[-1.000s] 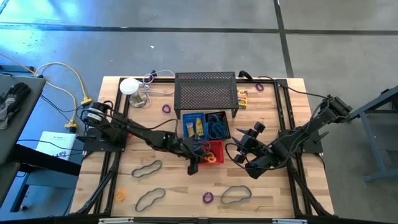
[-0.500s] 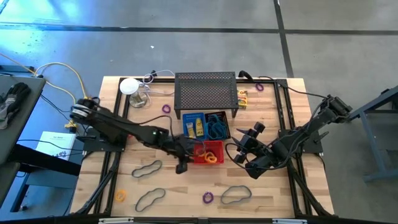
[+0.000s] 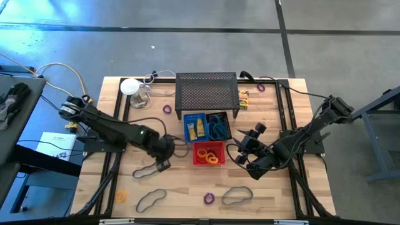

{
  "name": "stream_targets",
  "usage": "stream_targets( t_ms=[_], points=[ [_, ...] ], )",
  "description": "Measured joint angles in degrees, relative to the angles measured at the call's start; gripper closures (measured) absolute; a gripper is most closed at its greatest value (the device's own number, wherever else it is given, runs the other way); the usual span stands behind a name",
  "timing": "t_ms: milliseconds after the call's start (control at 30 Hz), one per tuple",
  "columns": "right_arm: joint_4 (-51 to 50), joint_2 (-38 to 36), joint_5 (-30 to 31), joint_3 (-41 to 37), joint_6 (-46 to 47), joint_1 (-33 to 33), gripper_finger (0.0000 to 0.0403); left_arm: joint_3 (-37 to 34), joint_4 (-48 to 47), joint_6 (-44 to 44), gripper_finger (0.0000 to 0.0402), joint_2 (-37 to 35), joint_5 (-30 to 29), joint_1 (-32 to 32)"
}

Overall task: Pick & Place Office Desk Supplies
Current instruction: Put the blue rubber band into the black bin

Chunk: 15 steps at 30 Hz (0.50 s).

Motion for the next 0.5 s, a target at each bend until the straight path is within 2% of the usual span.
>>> stream_targets(
  t_ms=[133, 500],
  points=[
    [-0.01, 0.0, -0.01, 0.0, -0.02, 0.0, 0.0235, -0.64, -0.03, -0.18, 0.0282, 0.02, -1.07, -4.75],
    [0.23, 0.0, -0.14, 0.0, -0.02, 0.0, 0.0235, -1.08, -0.04, 1.11, 0.0282, 4.85, -13.37, -18.04]
  ],
)
